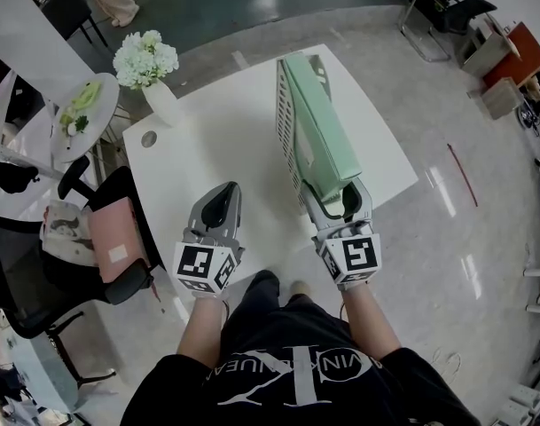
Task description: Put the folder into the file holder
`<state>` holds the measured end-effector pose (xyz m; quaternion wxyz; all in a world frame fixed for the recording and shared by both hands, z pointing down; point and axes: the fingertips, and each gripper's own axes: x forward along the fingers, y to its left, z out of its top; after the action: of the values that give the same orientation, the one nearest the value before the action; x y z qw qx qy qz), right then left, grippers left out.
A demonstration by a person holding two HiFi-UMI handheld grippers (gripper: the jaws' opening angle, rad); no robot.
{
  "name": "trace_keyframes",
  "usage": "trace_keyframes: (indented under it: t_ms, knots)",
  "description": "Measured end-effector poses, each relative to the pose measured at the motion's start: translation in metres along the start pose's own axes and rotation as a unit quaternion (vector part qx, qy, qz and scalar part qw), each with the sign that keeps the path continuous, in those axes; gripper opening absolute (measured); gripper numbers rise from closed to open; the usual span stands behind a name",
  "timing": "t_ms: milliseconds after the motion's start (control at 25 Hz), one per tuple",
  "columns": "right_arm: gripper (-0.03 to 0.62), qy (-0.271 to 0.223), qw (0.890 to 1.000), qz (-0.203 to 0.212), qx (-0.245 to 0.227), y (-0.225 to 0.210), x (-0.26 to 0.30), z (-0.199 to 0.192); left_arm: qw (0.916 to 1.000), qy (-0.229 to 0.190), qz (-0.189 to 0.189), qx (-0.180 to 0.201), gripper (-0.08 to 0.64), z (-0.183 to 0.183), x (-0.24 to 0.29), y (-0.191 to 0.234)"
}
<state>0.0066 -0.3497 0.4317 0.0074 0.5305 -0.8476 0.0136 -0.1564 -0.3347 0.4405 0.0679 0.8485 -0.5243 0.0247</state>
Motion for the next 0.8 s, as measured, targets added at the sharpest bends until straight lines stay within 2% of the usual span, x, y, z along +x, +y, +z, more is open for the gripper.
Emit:
trace_keyframes:
  t_ms: [800]
  knots:
    - [0.301,-0.01,1.0,0.025,-0.004,-0.002,-0.048,0.016,0.9998,-0.013,0.017,0.006,0.0,0.01,-0.031,-0.044]
